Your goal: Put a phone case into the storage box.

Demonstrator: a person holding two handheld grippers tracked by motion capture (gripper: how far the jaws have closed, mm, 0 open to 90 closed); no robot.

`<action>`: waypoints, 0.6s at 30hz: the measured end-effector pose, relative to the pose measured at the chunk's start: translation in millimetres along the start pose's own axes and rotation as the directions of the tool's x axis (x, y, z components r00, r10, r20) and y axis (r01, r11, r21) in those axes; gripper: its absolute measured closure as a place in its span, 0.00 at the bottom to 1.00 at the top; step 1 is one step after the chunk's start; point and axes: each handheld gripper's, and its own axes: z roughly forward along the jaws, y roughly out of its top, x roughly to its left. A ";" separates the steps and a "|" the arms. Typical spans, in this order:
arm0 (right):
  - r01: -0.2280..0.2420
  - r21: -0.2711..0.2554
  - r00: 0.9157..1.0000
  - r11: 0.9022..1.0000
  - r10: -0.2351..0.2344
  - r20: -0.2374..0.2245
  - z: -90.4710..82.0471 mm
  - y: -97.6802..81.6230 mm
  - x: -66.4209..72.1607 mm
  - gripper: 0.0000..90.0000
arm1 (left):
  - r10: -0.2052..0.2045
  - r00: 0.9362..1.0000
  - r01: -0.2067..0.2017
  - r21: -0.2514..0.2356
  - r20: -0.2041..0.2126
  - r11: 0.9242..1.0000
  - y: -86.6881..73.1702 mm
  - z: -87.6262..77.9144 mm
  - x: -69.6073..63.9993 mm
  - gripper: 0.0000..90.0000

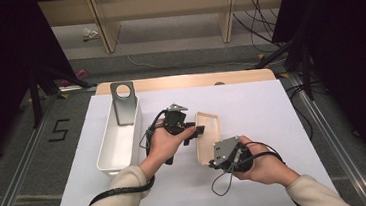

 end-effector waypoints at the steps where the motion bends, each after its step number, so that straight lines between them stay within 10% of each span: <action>1: 0.008 0.001 1.000 1.000 -0.008 0.006 0.9 0.1 -0.2 0.97 | -0.015 1.000 0.015 -0.007 0.006 1.000 0.3 -0.6 -0.3 0.71; 14: 0.005 0.033 1.000 0.999 -0.006 0.029 7.1 -0.3 -0.8 0.98 | -0.044 0.997 0.051 -0.118 0.057 0.992 5.7 -13.2 -19.1 0.89; 18: -0.008 0.039 0.999 0.999 0.006 0.054 9.9 -2.4 -2.3 0.92 | 0.034 0.999 -0.030 -0.153 0.023 0.988 5.8 -15.3 -26.8 0.92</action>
